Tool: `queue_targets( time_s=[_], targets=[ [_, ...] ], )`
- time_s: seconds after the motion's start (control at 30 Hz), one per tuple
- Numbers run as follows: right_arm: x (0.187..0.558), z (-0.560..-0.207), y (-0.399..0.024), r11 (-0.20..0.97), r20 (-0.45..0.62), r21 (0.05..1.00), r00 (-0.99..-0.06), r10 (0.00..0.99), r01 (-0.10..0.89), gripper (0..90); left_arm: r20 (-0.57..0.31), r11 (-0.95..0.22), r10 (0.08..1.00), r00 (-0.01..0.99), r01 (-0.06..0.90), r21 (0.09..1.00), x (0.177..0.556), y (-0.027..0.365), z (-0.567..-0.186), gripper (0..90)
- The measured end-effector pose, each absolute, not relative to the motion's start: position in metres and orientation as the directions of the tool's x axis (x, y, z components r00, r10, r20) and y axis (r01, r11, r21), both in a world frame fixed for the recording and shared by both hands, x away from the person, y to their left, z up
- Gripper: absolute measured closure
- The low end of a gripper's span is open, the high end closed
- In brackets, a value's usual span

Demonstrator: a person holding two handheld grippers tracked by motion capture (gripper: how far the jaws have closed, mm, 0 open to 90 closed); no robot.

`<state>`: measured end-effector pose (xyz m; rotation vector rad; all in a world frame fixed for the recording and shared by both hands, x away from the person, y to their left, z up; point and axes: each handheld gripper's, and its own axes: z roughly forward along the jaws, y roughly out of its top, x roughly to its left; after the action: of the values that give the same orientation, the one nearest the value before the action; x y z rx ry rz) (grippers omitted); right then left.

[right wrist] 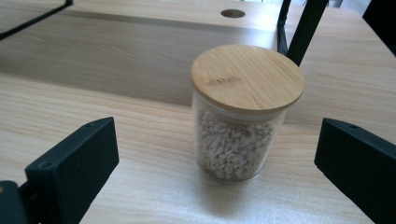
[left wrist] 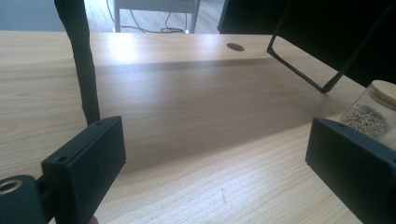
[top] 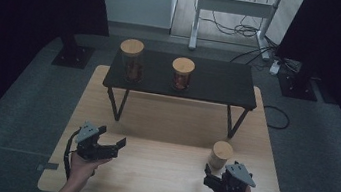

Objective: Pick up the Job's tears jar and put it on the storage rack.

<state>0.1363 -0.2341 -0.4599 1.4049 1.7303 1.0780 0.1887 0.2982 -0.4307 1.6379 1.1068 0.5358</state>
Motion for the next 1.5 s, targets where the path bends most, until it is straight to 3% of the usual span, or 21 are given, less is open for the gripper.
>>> queue_targets(
  time_s=[0.53,1.17,1.33,1.5],
  targets=[
    [0.175,-0.466,-0.231,0.076,0.015,0.872,-0.182,0.983,0.484,0.0,-0.174,-0.038,0.869,0.463,0.413,0.91,0.192,0.299,-0.434,4.5],
    [0.191,-0.472,-0.228,0.077,0.01,0.865,-0.171,0.985,0.496,3.2,-0.177,-0.041,0.871,0.459,0.427,0.903,0.196,0.3,-0.436,4.5],
    [0.193,-0.473,-0.227,0.078,0.011,0.865,-0.174,0.985,0.495,8.5,-0.179,-0.04,0.871,0.457,0.429,0.902,0.196,0.301,-0.436,4.5],
    [0.19,-0.476,-0.222,0.083,-0.008,0.87,-0.154,0.988,0.485,23.5,-0.18,-0.038,0.872,0.455,0.431,0.902,0.197,0.302,-0.436,4.5]
  ],
)
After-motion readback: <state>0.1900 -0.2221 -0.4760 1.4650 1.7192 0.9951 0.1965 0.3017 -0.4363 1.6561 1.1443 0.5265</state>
